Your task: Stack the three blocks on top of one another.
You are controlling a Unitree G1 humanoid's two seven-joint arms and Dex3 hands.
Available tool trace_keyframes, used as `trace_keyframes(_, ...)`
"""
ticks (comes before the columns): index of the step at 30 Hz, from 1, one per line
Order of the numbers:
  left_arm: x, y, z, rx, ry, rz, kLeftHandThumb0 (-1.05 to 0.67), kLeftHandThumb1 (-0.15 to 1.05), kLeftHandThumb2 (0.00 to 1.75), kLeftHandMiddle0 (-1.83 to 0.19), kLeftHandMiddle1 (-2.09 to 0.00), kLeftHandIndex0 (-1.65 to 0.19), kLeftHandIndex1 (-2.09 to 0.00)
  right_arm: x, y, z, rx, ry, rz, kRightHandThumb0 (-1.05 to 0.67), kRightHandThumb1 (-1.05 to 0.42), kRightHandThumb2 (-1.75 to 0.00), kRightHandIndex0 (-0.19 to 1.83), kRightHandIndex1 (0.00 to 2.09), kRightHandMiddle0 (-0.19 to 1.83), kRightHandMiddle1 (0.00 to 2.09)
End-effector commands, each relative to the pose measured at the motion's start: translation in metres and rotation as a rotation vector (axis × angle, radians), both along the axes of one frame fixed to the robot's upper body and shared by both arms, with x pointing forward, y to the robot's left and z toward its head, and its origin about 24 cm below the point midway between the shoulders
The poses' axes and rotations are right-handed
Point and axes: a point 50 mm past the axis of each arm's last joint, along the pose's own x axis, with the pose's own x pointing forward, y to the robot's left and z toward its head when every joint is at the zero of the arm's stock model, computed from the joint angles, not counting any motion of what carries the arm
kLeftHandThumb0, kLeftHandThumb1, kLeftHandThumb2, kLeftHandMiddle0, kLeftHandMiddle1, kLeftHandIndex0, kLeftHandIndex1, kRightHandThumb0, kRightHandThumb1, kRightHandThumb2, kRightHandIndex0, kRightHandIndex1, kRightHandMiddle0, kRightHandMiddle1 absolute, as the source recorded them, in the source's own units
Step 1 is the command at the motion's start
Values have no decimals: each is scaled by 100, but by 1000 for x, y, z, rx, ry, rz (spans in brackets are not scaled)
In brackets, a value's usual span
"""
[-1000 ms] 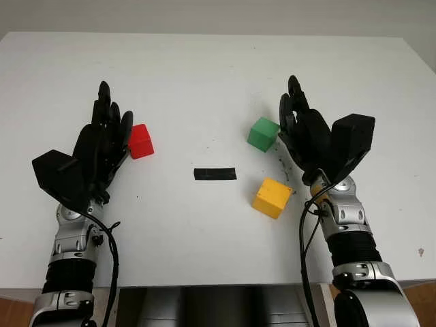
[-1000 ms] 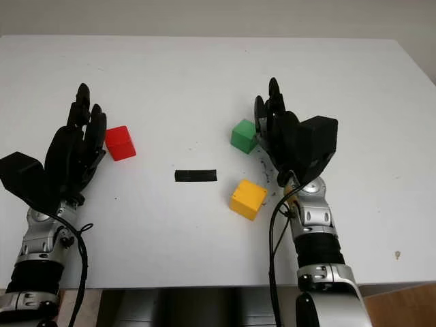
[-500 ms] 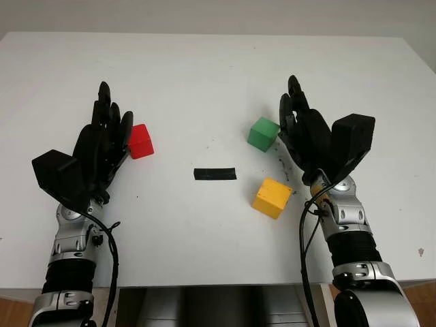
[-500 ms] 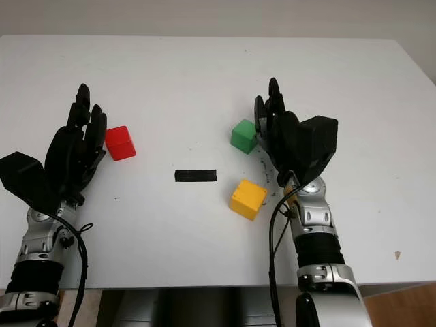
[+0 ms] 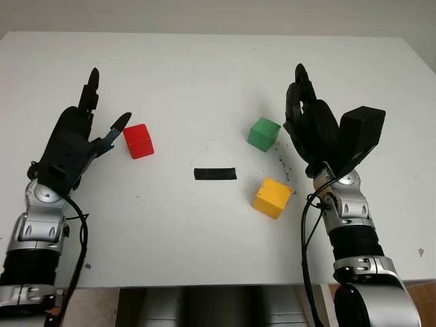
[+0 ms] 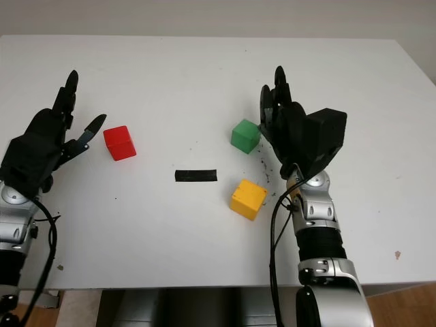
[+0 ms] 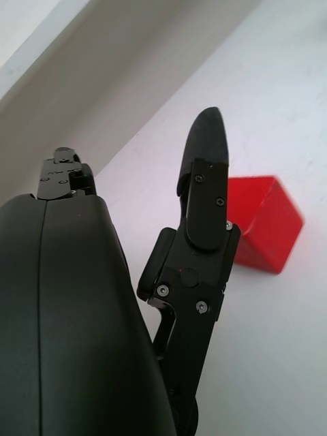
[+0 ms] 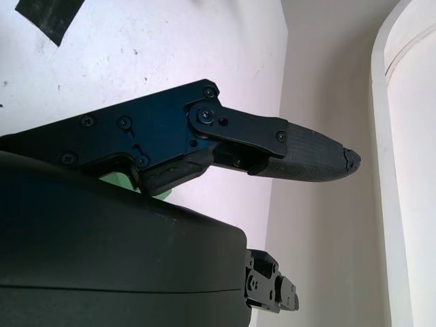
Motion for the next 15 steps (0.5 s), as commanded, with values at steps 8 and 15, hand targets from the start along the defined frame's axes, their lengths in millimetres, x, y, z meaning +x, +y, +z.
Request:
trace_keyframes(8,10,-5,25,345,94,-21,-93,103,8,16,-4,-16,-9,0,-6,12,-6,-52,-37,-78,-105,-68,-19,0,-19,0)
trace_keyframes(15,13,-11,11,388,157,-20,-96,99,5,19,0,-22,-9,0,-7,12,-4,-52,-36,-78,-105,-68,-19,0,-19,0)
